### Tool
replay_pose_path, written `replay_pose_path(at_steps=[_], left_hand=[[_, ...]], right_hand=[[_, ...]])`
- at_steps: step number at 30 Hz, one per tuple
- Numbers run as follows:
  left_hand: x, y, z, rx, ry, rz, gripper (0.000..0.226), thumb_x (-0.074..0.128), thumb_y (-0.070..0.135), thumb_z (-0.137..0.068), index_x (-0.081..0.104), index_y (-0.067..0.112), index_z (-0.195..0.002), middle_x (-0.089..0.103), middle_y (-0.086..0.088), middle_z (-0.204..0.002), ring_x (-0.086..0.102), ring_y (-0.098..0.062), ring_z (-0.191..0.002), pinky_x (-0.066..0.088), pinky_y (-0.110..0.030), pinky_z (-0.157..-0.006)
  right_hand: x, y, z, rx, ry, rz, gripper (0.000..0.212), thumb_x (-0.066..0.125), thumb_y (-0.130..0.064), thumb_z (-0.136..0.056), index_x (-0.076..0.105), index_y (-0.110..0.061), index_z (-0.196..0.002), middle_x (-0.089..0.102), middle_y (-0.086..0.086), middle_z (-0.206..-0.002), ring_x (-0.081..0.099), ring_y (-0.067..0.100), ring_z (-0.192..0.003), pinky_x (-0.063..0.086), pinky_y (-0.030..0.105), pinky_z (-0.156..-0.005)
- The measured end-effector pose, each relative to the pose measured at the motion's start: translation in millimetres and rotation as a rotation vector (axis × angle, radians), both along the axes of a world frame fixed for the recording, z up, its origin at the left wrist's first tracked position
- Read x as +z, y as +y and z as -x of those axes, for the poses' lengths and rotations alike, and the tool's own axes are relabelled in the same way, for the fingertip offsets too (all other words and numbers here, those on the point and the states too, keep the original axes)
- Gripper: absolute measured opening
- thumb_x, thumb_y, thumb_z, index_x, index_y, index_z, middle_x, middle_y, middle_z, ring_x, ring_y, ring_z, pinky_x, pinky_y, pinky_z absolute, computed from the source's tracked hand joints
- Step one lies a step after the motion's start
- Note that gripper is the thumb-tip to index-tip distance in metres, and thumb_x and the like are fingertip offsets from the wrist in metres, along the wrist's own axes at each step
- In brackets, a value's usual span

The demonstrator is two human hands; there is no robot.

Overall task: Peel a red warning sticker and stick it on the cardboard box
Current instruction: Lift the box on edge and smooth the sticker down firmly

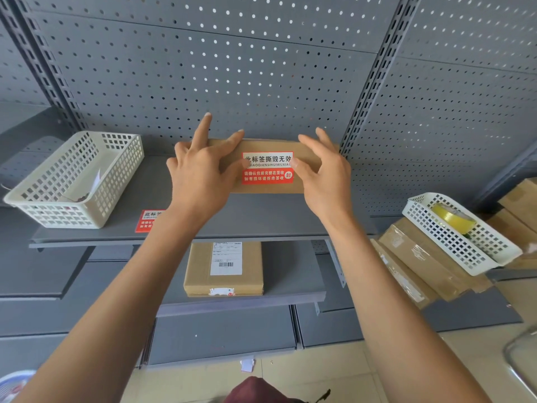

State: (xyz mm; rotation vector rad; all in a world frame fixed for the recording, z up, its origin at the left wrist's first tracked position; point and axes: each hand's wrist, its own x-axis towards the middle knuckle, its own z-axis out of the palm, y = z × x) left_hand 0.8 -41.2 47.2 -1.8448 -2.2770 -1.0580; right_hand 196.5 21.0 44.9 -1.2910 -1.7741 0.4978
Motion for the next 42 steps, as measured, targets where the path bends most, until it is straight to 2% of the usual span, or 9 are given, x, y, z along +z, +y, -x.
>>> replay_pose_path(at_steps=[4,10,15,20,24,26,32,39,42], left_hand=[[-4,-2,2,-0.037,0.099,0.066,0.069,0.067,0.049,-0.089,0.034,0.053,-0.15,0.0,0.001,-0.171,0.039,-0.044,-0.126,0.032,-0.051,-0.106],[-5,-3,3,-0.062,0.106,0.107,0.082,0.074,0.047,-0.084,0.029,0.052,-0.152,-0.001,-0.001,-0.171,0.038,-0.045,-0.126,0.03,-0.052,-0.108],[-2,-3,6,-0.065,0.124,0.107,0.088,0.079,0.044,-0.08,0.03,0.051,-0.153,-0.001,-0.002,-0.171,0.038,-0.045,-0.127,0.031,-0.053,-0.107],[-1,-5,5,-0.064,0.128,0.106,0.098,0.078,0.061,-0.072,0.027,0.051,-0.154,-0.003,-0.001,-0.171,0.035,-0.044,-0.131,0.029,-0.052,-0.108],[2,-6,-1,-0.008,0.123,0.048,0.093,0.069,0.074,-0.072,0.031,0.05,-0.153,0.003,-0.001,-0.171,0.036,-0.043,-0.133,0.029,-0.053,-0.106],[3,-5,-3,0.016,0.129,0.019,0.091,0.066,0.077,-0.072,0.034,0.049,-0.152,0.008,-0.002,-0.171,0.039,-0.043,-0.131,0.029,-0.053,-0.104],[3,-6,-1,0.004,0.133,0.018,0.083,0.069,0.067,-0.078,0.034,0.051,-0.152,0.014,0.0,-0.169,0.037,-0.042,-0.13,0.029,-0.051,-0.104],[9,-6,8,-0.065,0.111,0.052,0.08,0.07,0.058,-0.083,0.03,0.054,-0.152,0.008,0.006,-0.17,0.036,-0.041,-0.125,0.026,-0.047,-0.104],[12,-7,8,-0.062,0.101,0.042,0.082,0.071,0.061,-0.08,0.031,0.053,-0.152,0.006,0.006,-0.17,0.034,-0.04,-0.129,0.025,-0.048,-0.106]], right_hand=[[-1,0,-7,0.043,-0.086,0.009,0.055,0.072,-0.02,-0.091,0.056,-0.027,-0.143,0.031,-0.002,-0.165,0.034,0.031,-0.149,0.025,0.048,-0.122],[7,1,-13,0.065,-0.254,0.014,0.072,0.074,-0.017,-0.09,0.041,-0.03,-0.152,0.02,-0.008,-0.168,0.023,0.036,-0.151,0.021,0.051,-0.123],[9,-4,-13,0.079,-0.295,0.03,0.078,0.074,-0.017,-0.09,0.034,-0.032,-0.155,0.013,-0.011,-0.169,0.017,0.035,-0.153,0.018,0.049,-0.124],[12,-8,-13,0.103,-0.318,0.06,0.084,0.076,-0.021,-0.087,0.03,-0.035,-0.156,0.007,-0.014,-0.17,0.013,0.034,-0.153,0.017,0.054,-0.123],[13,-13,-4,0.052,-0.305,0.027,0.089,0.078,-0.045,-0.081,0.03,-0.037,-0.156,0.006,-0.013,-0.17,0.017,0.035,-0.151,0.019,0.054,-0.121],[12,-14,1,0.007,-0.306,0.002,0.093,0.08,-0.05,-0.078,0.031,-0.037,-0.155,0.009,-0.01,-0.17,0.018,0.037,-0.15,0.019,0.055,-0.119],[9,-13,1,-0.014,-0.295,-0.007,0.089,0.082,-0.043,-0.078,0.035,-0.034,-0.154,0.014,-0.01,-0.169,0.025,0.036,-0.146,0.023,0.053,-0.118],[11,-10,-9,0.066,-0.241,0.058,0.079,0.075,-0.021,-0.088,0.034,-0.036,-0.154,0.015,-0.011,-0.169,0.016,0.035,-0.152,0.019,0.059,-0.121],[15,-15,-6,0.081,-0.26,0.083,0.081,0.072,-0.04,-0.089,0.028,-0.038,-0.156,0.005,-0.014,-0.17,0.011,0.034,-0.153,0.017,0.06,-0.121]])
